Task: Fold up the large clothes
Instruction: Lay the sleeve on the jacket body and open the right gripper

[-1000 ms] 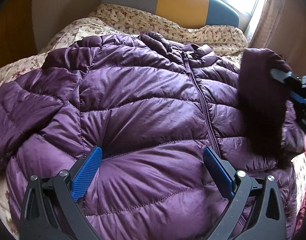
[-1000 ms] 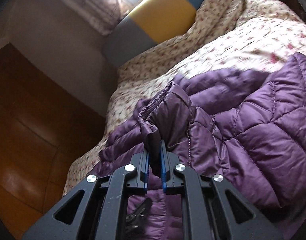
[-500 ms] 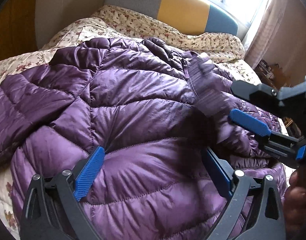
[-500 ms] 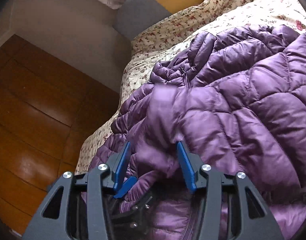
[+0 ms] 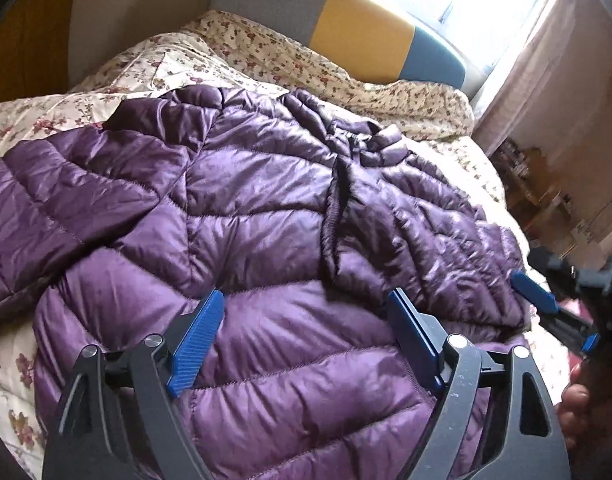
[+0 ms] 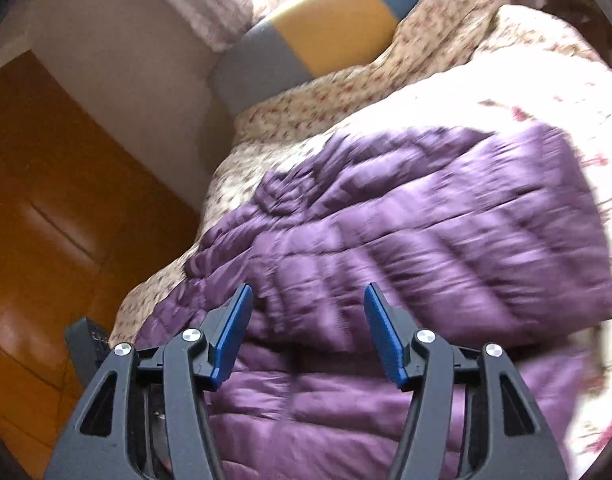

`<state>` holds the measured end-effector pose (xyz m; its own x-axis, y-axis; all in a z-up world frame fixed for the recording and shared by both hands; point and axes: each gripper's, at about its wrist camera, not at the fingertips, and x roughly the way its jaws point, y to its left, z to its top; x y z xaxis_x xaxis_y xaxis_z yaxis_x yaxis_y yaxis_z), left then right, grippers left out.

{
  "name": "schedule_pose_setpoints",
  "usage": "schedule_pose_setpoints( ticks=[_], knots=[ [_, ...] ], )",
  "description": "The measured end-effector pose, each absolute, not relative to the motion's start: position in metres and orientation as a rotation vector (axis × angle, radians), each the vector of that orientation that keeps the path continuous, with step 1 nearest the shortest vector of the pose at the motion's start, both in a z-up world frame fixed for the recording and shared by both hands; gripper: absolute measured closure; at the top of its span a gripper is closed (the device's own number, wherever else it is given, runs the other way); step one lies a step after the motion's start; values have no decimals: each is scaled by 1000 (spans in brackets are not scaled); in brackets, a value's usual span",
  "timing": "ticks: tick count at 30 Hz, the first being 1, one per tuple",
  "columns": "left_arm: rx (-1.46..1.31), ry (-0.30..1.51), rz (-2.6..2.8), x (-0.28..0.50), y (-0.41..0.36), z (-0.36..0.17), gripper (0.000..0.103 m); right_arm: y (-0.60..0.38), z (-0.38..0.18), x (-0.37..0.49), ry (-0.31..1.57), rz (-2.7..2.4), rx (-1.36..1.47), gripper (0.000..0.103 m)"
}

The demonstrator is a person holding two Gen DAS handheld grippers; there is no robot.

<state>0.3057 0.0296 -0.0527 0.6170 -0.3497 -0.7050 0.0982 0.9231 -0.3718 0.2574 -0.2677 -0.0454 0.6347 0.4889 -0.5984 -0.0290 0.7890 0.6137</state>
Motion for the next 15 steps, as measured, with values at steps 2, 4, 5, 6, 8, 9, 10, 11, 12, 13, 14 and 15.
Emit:
schedule_pose_setpoints(
  ticks=[2, 4, 5, 6, 8, 9, 10, 11, 12, 13, 14, 15],
  knots=[
    [-345, 875, -294, 311, 29, -50, 20, -298, -43, 250, 813, 246, 607, 44],
    [-379, 884, -322, 319, 25, -47, 20, -329, -42, 244, 784, 178, 617, 44],
    [-384, 885, -330, 323, 22, -46, 20, -340, -42, 243, 778, 146, 615, 44],
    [-385, 887, -341, 328, 17, -45, 28, -350, -43, 242, 775, 121, 615, 44],
    [-388, 907, -364, 338, 8, -45, 36, -374, -50, 244, 784, 63, 626, 44],
    [-389, 909, -370, 342, 7, -45, 36, -380, -52, 245, 788, 47, 627, 44],
    [-384, 910, -376, 346, 3, -45, 38, -387, -57, 248, 799, 34, 631, 44],
    [-380, 924, -386, 351, -1, -47, 55, -392, -61, 250, 812, 22, 629, 44],
    [-382, 940, -393, 356, -3, -49, 69, -395, -66, 255, 826, 10, 621, 44],
    [-380, 946, -387, 357, -3, -52, 71, -396, -68, 258, 832, 7, 618, 44],
    [-375, 945, -384, 358, -3, -53, 79, -396, -72, 263, 841, 3, 611, 44],
    [-367, 947, -381, 359, -4, -54, 91, -392, -75, 269, 847, 5, 602, 44]
  ],
)
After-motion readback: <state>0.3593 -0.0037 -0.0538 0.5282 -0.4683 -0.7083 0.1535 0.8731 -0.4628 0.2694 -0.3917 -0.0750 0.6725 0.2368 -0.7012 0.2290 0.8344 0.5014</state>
